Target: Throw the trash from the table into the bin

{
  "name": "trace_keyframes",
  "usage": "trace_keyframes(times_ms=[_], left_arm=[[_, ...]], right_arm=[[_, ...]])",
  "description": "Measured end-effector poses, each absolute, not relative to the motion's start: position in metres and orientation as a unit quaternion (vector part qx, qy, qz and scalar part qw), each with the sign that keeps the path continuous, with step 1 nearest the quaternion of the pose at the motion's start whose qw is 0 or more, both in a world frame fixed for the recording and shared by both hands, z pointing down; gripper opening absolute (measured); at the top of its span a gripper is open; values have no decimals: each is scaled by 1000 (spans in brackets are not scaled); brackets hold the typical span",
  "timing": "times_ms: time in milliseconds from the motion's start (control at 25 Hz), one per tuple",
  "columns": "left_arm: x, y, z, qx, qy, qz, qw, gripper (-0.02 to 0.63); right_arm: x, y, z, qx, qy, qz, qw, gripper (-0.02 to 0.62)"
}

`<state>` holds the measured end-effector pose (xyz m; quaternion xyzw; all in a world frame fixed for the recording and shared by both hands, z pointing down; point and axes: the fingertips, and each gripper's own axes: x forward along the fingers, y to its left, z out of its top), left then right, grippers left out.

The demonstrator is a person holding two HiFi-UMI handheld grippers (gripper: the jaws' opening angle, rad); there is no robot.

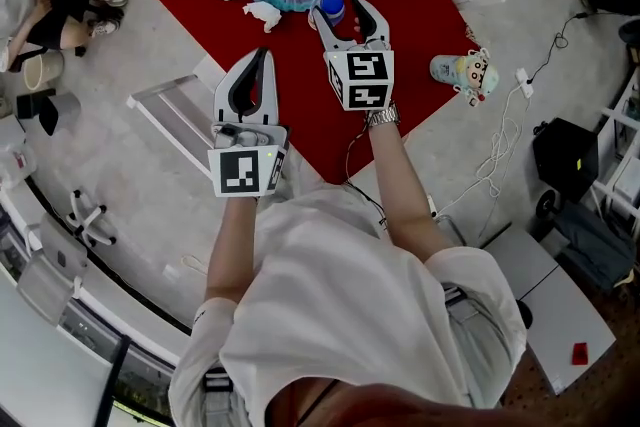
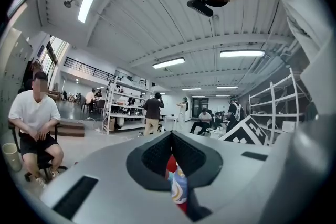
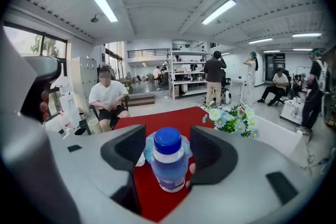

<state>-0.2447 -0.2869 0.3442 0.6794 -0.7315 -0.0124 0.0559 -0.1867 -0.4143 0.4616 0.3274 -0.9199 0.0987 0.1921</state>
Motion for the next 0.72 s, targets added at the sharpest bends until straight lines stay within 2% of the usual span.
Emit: trace_keyframes(times_ms=[400,440,480,720], left_arm=[[-254,-290,363,671,-739,4,68,5],[-255,-289,363,669,-740,4,68,5],[-256,-288,363,668,-741,3,68,5],[-258,-278,357,667,-743,-3,62,5]], right_arm=[[-197,-420,485,321,-916,125,206,262],[-196,-420,485,326,-914,122,208,206],[-194,-420,484,330,-913,118,210,186],[-189,-410,473,337,-913,106,206,181]])
